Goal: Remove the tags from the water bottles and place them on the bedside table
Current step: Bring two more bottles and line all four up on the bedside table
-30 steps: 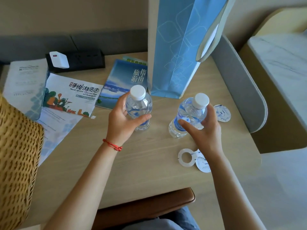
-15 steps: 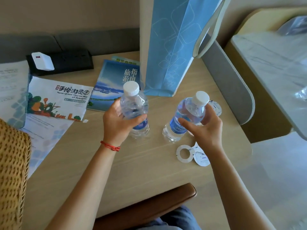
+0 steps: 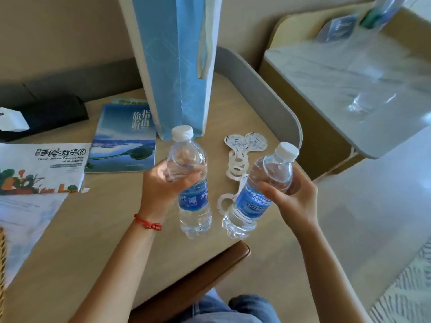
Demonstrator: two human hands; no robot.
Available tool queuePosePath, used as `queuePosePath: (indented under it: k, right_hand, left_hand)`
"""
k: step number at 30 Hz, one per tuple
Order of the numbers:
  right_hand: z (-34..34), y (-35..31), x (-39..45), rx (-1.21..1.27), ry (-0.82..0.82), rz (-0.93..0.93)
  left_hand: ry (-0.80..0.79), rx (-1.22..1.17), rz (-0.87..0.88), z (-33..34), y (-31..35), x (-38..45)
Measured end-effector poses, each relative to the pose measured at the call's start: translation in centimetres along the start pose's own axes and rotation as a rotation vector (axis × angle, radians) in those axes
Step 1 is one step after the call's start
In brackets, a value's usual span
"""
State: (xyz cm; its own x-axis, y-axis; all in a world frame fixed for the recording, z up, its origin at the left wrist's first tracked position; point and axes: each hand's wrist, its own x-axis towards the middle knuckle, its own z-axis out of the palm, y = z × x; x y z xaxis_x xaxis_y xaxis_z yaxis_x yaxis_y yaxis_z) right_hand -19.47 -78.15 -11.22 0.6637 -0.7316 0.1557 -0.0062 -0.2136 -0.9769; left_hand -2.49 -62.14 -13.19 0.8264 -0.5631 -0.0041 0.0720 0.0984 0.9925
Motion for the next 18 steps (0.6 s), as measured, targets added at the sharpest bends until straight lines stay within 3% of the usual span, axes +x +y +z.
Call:
queuePosePath:
  k: [11,18]
  right_hand:
    - [-15.0,-0.1,-7.2,-0.016,0.265,-0.028]
    - [-26.8,0.8,-13.8,-0.005,0.427,-0.020]
  left_hand:
    - [-0.230,-0.108,-0.068,14.4,0.4,-5.5]
    - [-0.411,-0.025,-0.079,25.5,-1.3,-11.5]
